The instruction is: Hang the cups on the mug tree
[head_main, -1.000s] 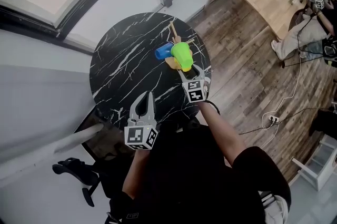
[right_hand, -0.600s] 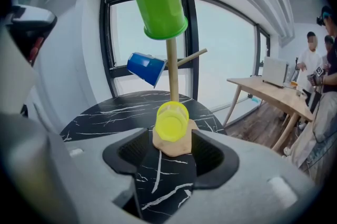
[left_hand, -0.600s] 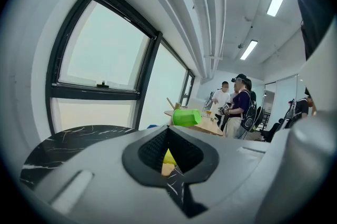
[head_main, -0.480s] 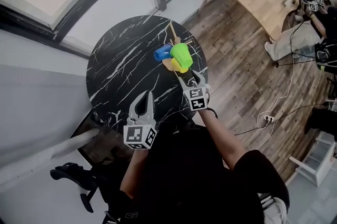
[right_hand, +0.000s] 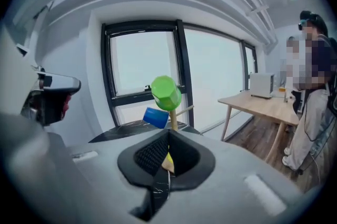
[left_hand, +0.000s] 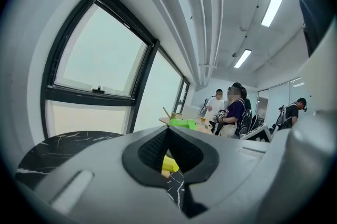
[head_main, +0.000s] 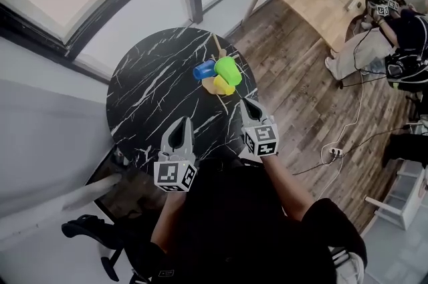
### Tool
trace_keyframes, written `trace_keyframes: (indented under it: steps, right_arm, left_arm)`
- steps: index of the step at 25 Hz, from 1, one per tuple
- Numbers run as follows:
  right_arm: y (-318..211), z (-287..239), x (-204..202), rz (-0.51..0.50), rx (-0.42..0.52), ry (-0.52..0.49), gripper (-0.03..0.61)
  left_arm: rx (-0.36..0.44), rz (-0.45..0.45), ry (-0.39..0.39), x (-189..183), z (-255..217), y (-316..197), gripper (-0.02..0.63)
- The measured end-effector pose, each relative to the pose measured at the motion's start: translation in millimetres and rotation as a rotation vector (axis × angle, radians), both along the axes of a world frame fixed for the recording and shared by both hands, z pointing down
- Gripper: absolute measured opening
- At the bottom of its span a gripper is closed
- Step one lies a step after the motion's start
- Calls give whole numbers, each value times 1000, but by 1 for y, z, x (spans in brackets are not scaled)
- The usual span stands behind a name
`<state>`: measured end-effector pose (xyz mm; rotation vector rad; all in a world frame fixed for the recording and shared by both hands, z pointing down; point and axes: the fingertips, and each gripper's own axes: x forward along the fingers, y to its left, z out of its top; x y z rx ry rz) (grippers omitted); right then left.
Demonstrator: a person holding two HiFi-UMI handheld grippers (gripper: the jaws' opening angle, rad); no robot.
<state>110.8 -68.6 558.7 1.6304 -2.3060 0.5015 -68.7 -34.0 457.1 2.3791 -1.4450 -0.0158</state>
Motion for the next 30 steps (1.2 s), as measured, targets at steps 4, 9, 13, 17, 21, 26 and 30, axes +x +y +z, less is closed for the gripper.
trace_keyframes:
  steps: [4,9,13,17,21,26,30]
  right_arm:
    - [20,-35,-10,-1,53,-56,-3]
    - [40,-69,-30,-3,118,-126,-3]
    - [56,-84,-40,5,137,-159,-3]
    - [69,-91,-48,-18,159,-141,-5]
    - [76,-92,-53,-16,158,-150,-5]
    - [80,-94,-57,-25,154,-144,-5]
    - [81,-94,-57,-22,157,-147,-5]
  left_arm:
    - [29,11,3,-4,-14,10,-3]
    - [74,31,-8,-7,-30,20,-3]
    - [83,45,0,-6,-34,31,-3]
    - [95,54,-2,-7,-34,36,-3]
    - [90,50,9,-12,-33,38,-3]
    - [99,67,13,-10,-37,40,-3]
    - [98,70,17,-9,-36,40,-3]
